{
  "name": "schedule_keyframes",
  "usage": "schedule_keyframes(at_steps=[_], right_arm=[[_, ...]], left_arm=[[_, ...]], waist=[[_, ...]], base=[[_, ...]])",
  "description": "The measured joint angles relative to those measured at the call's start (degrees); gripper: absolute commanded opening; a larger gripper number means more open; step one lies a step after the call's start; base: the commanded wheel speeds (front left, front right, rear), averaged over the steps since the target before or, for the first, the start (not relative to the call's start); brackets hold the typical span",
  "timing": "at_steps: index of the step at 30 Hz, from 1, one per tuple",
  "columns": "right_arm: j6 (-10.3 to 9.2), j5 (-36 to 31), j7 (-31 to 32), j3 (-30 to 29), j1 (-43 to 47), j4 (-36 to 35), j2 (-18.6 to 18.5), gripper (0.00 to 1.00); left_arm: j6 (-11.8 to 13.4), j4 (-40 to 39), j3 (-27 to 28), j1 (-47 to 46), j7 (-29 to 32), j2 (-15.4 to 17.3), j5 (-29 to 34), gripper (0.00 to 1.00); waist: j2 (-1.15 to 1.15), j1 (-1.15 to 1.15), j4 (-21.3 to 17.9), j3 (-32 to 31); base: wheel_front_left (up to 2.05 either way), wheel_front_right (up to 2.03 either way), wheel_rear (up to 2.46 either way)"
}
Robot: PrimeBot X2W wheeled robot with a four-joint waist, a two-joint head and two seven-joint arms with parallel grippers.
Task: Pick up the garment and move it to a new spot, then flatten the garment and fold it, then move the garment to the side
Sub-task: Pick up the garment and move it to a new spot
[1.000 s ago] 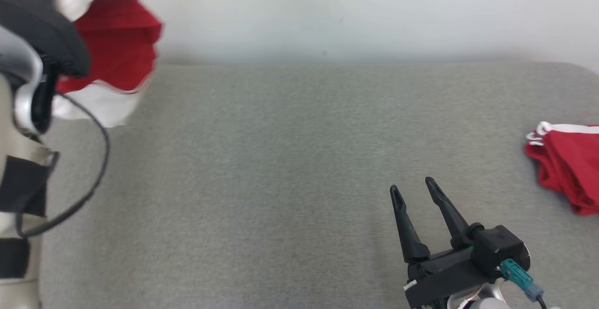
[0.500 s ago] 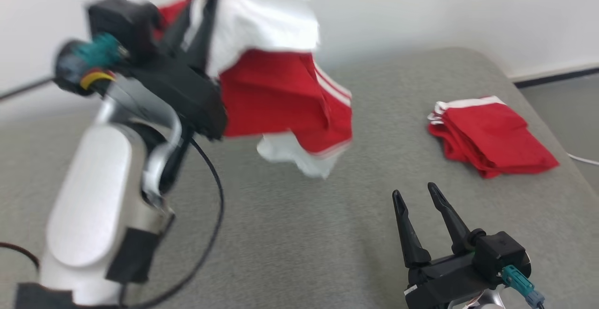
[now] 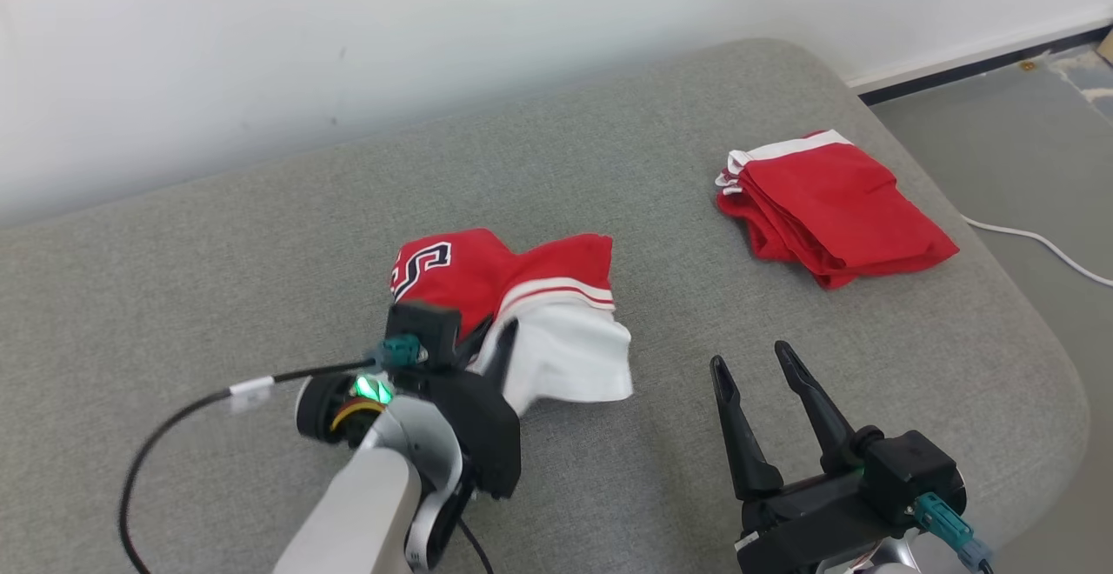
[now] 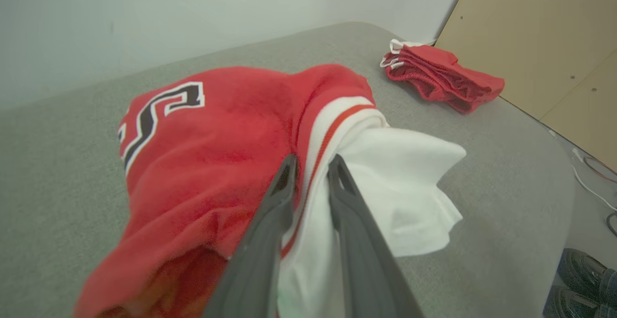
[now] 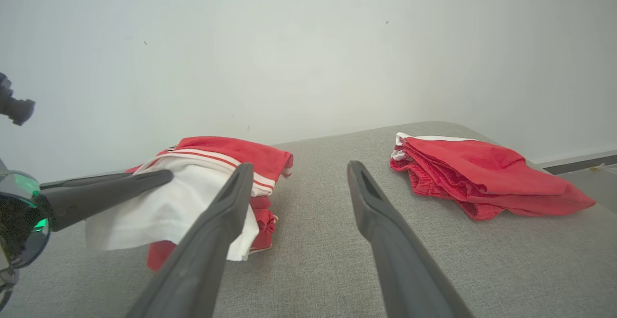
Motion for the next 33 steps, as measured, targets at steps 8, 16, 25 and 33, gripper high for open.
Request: schedule_keyframes(at_steps=[8, 16, 25, 33], right_arm=[[0.00, 0.0, 0.1, -0.2, 0.4, 0.4, -0.1, 1.00], [0.00, -0.1, 0.5, -2.4, 1.9, -0.2, -0.3, 1.00], [0.00, -0.3, 0.5, -5.9, 4.2, -0.8, -0.2, 1.00], [0.00, -0.2, 0.4, -7.0, 4.9, 0.1, 0.1, 1.00]], left_arm=[[-0.3, 4.4, -1.6, 2.7, -2.8, -1.0, -5.5, 1.00], [1.9, -2.7, 0.3, 6.9, -15.7, -0.6, -5.5, 1.00], [6.2, -12.0, 7.4, 15.6, -24.3, 2.5, -3.6, 1.00], [5.6, -23.5, 19.8, 26.8, -24.5, 1.4, 2.8, 1.00]], waist=[[0.00, 0.00, 2.8, -0.9], [0.00, -0.01, 7.7, -2.2], [0.00, -0.01, 13.6, -3.5], [-0.01, -0.01, 16.5, -4.9]], base=[[0.00, 0.00, 0.00], [0.00, 0.00, 0.00], [0.00, 0.00, 0.00], [0.00, 0.00, 0.00]])
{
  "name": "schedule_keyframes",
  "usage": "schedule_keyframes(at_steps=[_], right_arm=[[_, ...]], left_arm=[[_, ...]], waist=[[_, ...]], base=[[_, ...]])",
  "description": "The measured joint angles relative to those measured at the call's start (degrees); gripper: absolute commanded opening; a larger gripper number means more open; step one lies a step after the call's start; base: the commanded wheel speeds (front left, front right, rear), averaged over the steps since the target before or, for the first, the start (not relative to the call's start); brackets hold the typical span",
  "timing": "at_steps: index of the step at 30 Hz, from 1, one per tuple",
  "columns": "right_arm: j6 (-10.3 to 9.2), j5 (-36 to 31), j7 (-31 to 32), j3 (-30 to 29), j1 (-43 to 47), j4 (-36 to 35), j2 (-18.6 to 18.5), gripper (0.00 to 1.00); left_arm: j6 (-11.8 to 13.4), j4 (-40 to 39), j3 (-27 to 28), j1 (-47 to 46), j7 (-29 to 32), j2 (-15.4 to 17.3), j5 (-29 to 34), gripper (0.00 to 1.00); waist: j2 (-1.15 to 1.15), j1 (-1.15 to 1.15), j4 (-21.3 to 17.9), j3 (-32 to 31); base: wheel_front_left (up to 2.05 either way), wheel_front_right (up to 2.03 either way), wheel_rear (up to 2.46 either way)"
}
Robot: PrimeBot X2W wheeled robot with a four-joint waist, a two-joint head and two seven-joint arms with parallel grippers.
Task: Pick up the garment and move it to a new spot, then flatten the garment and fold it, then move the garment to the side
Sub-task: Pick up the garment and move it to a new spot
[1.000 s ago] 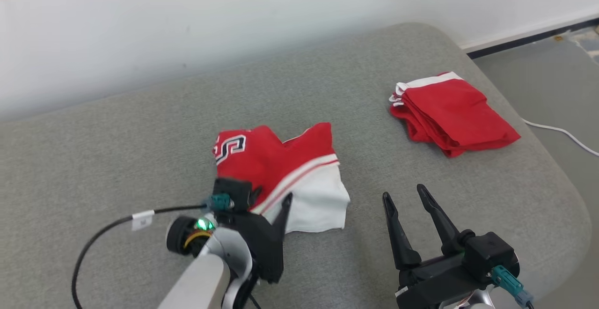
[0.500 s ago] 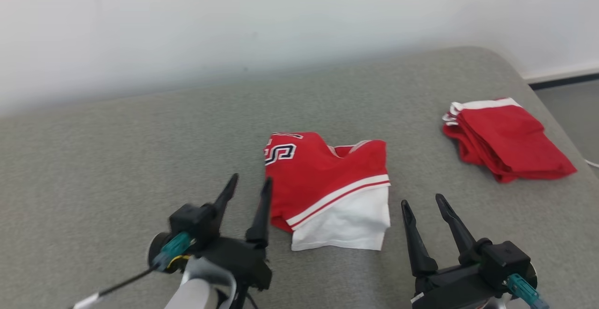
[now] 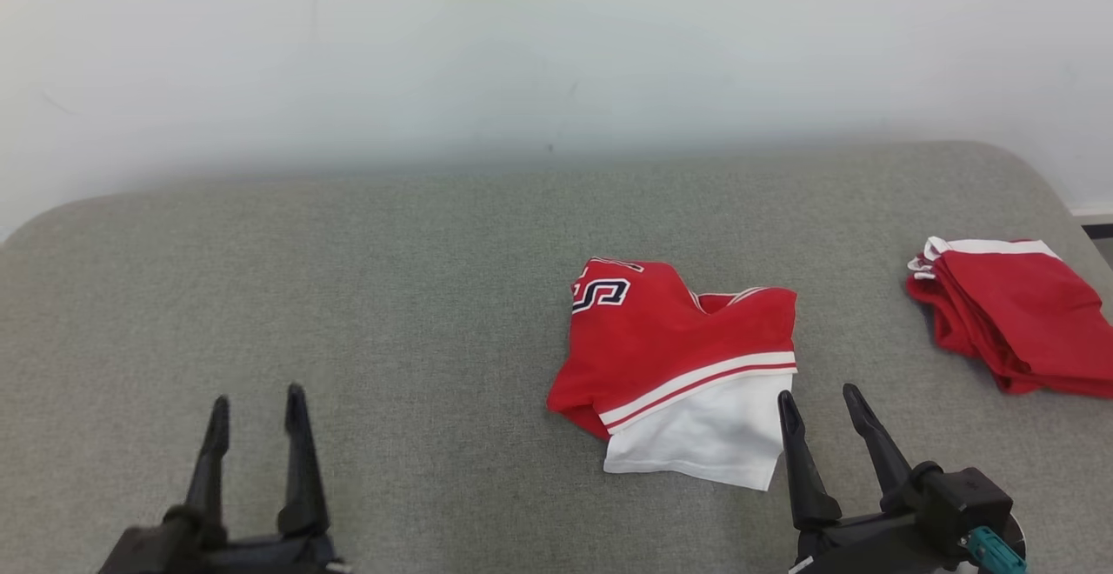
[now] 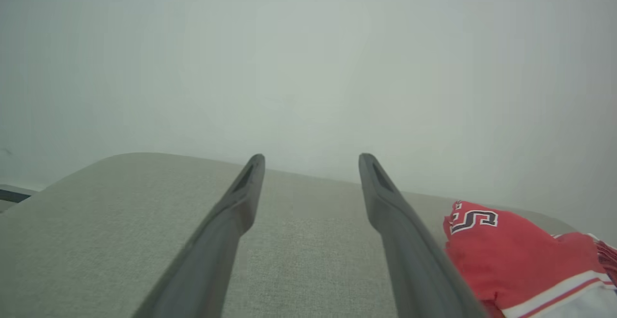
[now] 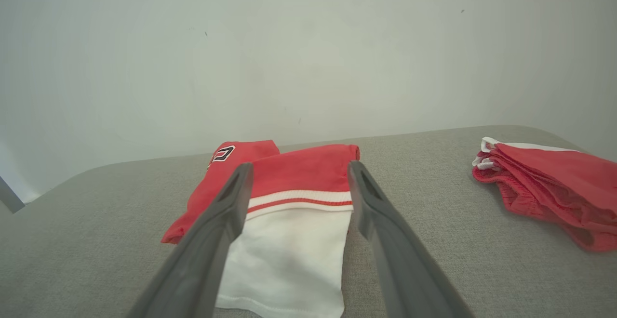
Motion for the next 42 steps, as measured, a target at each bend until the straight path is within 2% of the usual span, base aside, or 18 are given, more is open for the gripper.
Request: schedule_keyframes(at_steps=[5, 10, 15, 26, 42], right_arm=[[0.00, 0.2, -0.6, -1.0, 0.3, 1.2, 0.0, 1.00], [0.00, -3.4, -2.4, -3.9, 2.6, 2.0, -0.3, 1.00], [0.00, -3.9, -3.4, -5.1, 3.4, 3.4, -0.2, 1.00], [0.00, -4.8, -4.4, -4.6, 3.4, 6.3, 0.0, 1.00], [0.00, -4.3, -4.7, -3.8, 2.5, 6.2, 0.3, 1.00]], left_arm=[[-2.7, -2.6, 5.3, 5.7, 0.0, -1.3, 5.3, 1.00], [-3.1, -3.2, 8.3, 9.0, 0.0, -1.8, 10.6, 1.00], [-4.1, -1.0, 10.3, 10.9, 0.0, -2.0, 12.9, 1.00], [-6.8, 3.4, 11.3, 11.3, 0.0, -2.3, 13.8, 1.00], [-7.4, 4.2, 11.1, 10.8, 0.0, -2.6, 14.0, 1.00]], waist=[[0.00, 0.00, 0.6, -0.8], [0.00, 0.00, 1.1, -0.9], [0.00, 0.00, 0.6, -0.6], [0.01, 0.00, -0.8, 0.5], [0.01, 0.00, -0.5, 1.1]], base=[[0.00, 0.00, 0.00], [0.00, 0.00, 0.00], [0.00, 0.00, 0.00], [0.00, 0.00, 0.00], [0.00, 0.00, 0.00]])
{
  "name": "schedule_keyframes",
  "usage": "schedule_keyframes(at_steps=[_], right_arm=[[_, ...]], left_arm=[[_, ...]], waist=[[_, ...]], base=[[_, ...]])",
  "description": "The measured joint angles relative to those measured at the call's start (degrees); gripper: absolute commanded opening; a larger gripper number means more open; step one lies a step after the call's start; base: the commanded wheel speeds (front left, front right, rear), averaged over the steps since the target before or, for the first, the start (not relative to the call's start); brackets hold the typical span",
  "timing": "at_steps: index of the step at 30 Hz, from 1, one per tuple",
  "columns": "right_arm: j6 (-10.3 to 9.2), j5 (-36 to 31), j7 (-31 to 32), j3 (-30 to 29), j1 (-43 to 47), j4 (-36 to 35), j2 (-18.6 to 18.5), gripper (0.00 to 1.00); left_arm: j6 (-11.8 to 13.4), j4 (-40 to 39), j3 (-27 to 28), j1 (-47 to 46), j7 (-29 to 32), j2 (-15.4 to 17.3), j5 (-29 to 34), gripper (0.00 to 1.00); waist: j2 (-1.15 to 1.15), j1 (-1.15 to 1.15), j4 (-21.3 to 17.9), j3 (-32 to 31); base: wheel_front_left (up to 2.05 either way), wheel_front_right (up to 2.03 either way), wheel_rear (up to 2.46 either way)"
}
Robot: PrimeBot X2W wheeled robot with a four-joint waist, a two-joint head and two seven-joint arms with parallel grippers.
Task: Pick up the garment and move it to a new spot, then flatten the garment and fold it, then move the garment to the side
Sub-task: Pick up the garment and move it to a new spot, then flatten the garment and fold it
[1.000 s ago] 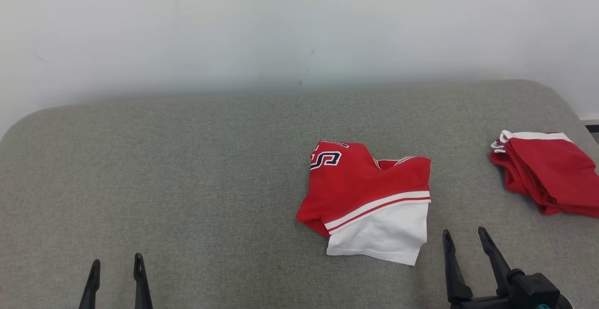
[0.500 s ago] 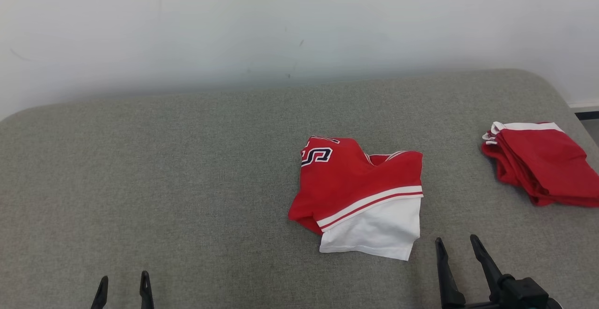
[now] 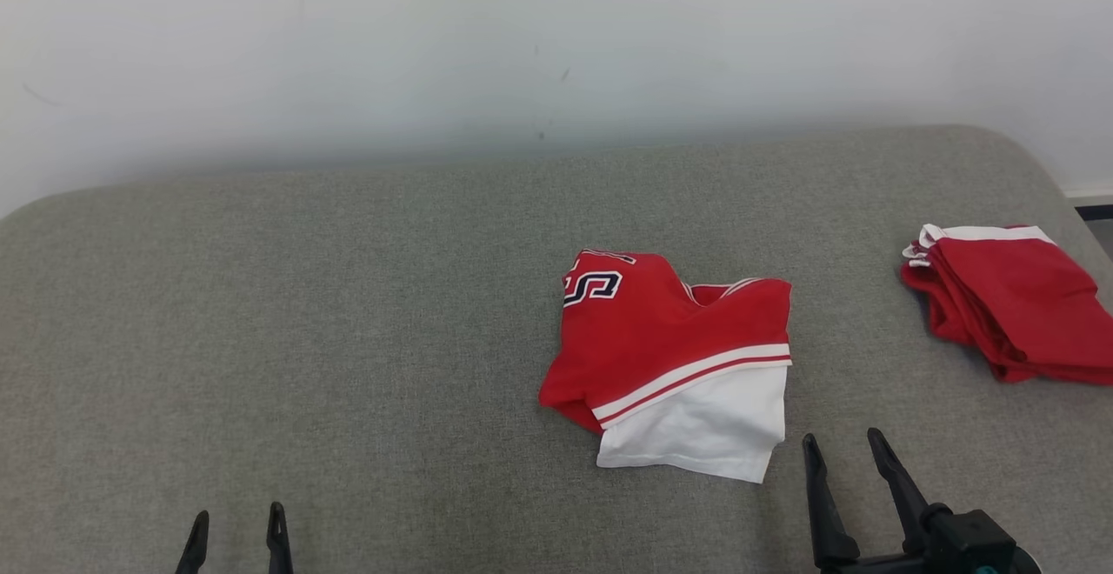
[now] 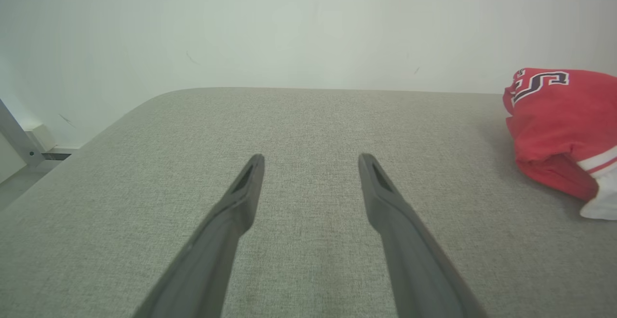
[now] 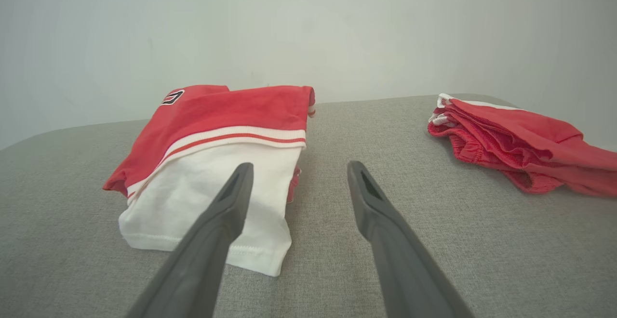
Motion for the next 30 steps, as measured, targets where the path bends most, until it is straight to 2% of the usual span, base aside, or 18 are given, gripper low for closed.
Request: schedule_keyframes(at_steps=[21, 25, 30], right_arm=[[0.00, 0.6, -0.3, 0.7, -1.0, 0.3, 0.1, 1.00], [0.00, 0.6, -0.3, 1.1, -1.6, 0.5, 0.2, 1.00], [0.00, 0.7, -0.3, 1.4, -1.8, 0.9, 0.2, 1.00]], left_arm=[[-0.3, 0.7, -0.8, -1.1, 0.0, -0.1, 0.2, 1.00], [-0.7, 2.0, -2.1, -2.1, 0.0, -0.1, 0.3, 1.00], [-1.6, 3.0, -6.2, -6.4, 0.0, 0.1, 0.1, 1.00]], waist=[[0.00, 0.01, -0.4, 0.8], [0.00, 0.00, -1.5, 0.9], [0.00, 0.01, -3.6, 1.0]], base=[[0.00, 0.00, 0.00], [0.00, 0.00, 0.00], [0.00, 0.00, 0.00]])
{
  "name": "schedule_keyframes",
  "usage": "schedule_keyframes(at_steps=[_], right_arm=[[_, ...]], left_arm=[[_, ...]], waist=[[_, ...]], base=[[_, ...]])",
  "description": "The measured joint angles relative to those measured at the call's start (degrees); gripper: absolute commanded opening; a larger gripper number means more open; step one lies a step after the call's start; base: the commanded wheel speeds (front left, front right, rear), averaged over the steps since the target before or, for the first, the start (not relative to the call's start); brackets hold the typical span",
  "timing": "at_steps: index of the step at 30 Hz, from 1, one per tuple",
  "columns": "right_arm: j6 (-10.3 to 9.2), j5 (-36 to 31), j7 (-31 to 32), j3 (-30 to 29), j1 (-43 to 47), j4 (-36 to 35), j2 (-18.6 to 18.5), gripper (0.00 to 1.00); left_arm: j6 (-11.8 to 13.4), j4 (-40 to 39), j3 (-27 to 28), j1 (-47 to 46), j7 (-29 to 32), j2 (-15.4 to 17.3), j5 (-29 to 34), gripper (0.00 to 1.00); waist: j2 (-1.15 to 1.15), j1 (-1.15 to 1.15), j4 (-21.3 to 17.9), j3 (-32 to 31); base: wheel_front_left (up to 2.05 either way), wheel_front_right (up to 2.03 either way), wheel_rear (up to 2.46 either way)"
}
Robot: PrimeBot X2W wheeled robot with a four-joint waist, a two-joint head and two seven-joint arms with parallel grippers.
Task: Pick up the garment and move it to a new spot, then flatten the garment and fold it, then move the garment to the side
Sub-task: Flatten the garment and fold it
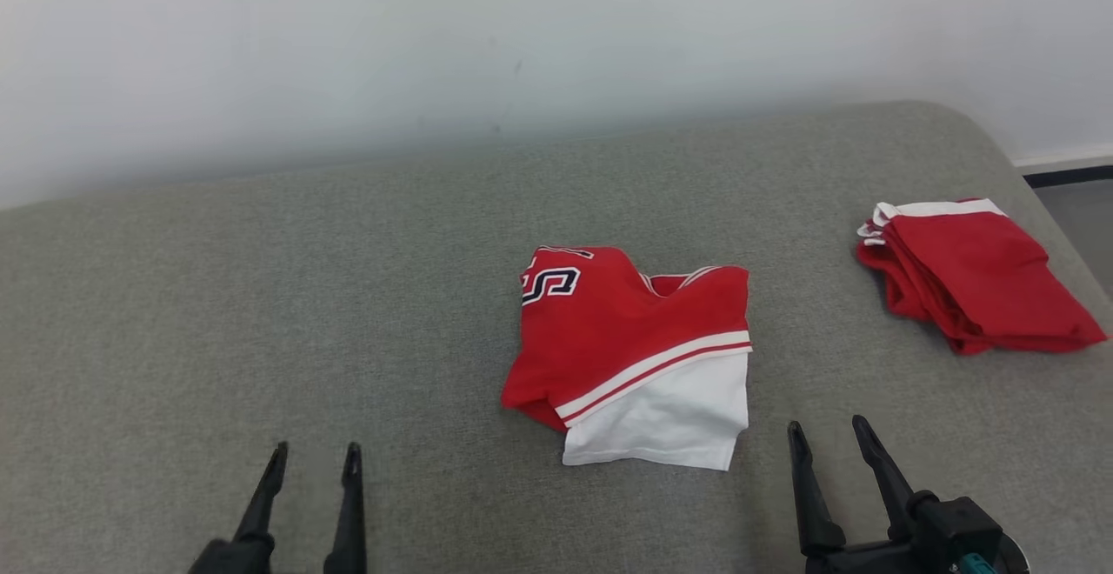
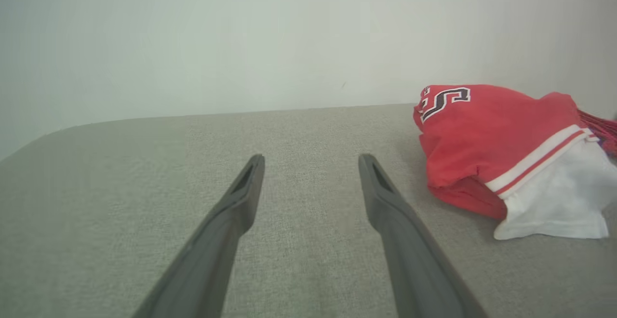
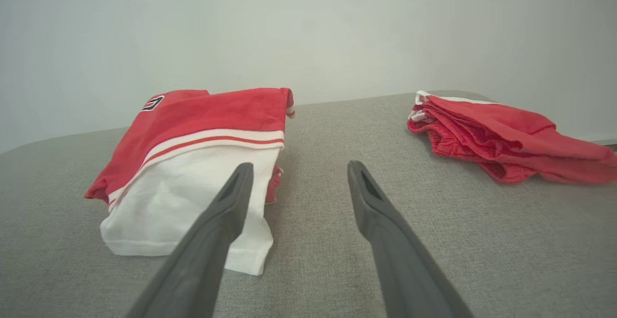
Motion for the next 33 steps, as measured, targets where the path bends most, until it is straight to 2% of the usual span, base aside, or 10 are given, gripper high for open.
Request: schedule_keyframes(at_steps=[3, 11, 12, 17, 23, 31, 33], right_arm=[[0.00, 0.0, 0.0, 0.1, -0.1, 0.1, 0.0, 1.00], [0.00, 0.3, -0.1, 0.3, -0.3, 0.4, 0.0, 1.00], [0.00, 0.3, -0.1, 0.3, -0.3, 0.4, 0.0, 1.00], [0.00, 0.4, -0.2, 0.6, -0.4, 0.7, 0.0, 1.00], [0.00, 0.8, -0.2, 1.2, -1.2, 0.8, 0.0, 1.00], [0.00, 1.7, -0.2, 1.4, -2.2, 1.1, 0.1, 1.00], [0.00, 1.9, -0.2, 1.4, -2.2, 1.1, 0.0, 1.00]], left_arm=[[-0.4, 1.2, -2.3, -3.7, 2.6, 0.0, -1.7, 1.00], [-0.7, 1.9, -10.2, -17.1, 19.6, 0.1, -6.1, 1.00], [-0.7, 1.9, -10.2, -17.1, 19.6, 0.1, -6.1, 1.00], [-0.8, 4.1, -16.8, -23.1, 28.1, 0.4, -8.7, 1.00], [-0.8, 8.3, -21.9, -29.7, 31.6, 0.8, -11.0, 1.00], [-0.7, 18.8, -23.4, -36.2, 36.3, 0.7, -11.2, 1.00], [0.1, 20.9, -23.3, -37.6, 37.7, 0.6, -11.5, 1.00]], waist=[[0.00, 0.00, -1.6, 0.1], [0.00, 0.00, -7.1, 0.6], [0.00, 0.00, -7.1, 0.6], [0.00, 0.00, -10.6, 1.1], [0.00, 0.00, -14.1, 2.1], [0.00, 0.00, -17.1, 3.9], [0.00, 0.00, -17.5, 4.2]], base=[[0.00, 0.00, 0.00], [0.00, 0.00, 0.00], [0.00, 0.00, 0.00], [0.00, 0.00, 0.00], [0.00, 0.00, 0.00], [0.00, 0.00, 0.00], [0.00, 0.00, 0.00]])
